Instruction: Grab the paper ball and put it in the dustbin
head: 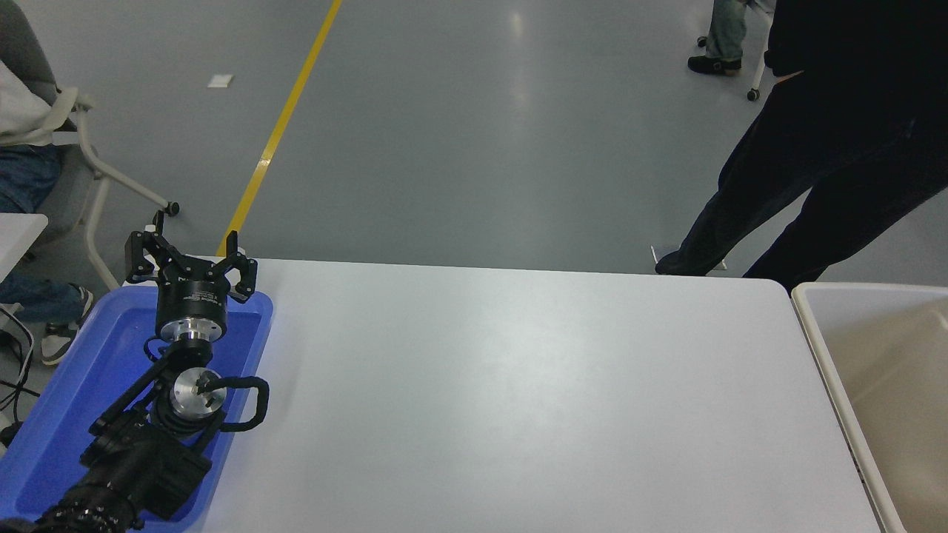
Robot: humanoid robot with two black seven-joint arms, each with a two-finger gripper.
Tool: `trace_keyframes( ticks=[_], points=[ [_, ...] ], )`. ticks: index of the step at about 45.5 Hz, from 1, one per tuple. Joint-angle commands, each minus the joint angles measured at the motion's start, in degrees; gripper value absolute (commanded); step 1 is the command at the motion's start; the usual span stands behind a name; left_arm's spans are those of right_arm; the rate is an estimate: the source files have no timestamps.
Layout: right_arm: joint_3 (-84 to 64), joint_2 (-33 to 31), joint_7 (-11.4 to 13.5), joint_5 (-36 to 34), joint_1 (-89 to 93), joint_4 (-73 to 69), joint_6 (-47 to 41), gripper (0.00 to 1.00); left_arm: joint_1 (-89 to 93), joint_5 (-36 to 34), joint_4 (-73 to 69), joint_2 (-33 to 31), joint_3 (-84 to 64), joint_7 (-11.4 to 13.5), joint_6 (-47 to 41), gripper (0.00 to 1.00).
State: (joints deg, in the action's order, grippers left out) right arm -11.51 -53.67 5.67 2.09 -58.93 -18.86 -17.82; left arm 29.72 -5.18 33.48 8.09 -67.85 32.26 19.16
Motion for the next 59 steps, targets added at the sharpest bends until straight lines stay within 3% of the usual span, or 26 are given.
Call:
trace_keyframes(
  ticks=[1,24,47,49,53,59],
  points=[
    [12.6,12.3,0.1,-1.2,13.1,16.4,0.9,0.0,0.0,0.0,0.0,0.0,0.0,0.0,0.0,0.99],
    [31.3,22.7,0.0,-1.3,24.6,17.7,12.1,0.0,0.0,0.0,0.0,0.0,0.0,0.0,0.0,0.99],
    [31.5,27.3,0.0,-1.3,27.0,17.6,15.9,0.0,0.1,0.0,0.0,0.0,0.0,0.0,0.0,0.99],
    [31.5,27.4,-0.1,-1.3,27.0,17.5,16.4,0.08,0.0,0.0,0.1,0.0,0.0,0.0,0.0,0.99],
    [31.6,27.7,-0.2,-1.3,26.9,17.5,17.2,0.43,0.1,0.0,0.0,0.0,0.0,0.0,0.0,0.99],
    [31.7,27.7,-0.6,-1.3,26.9,17.5,17.2,0.78,0.1,0.0,0.0,0.0,0.0,0.0,0.0,0.99]
  ],
)
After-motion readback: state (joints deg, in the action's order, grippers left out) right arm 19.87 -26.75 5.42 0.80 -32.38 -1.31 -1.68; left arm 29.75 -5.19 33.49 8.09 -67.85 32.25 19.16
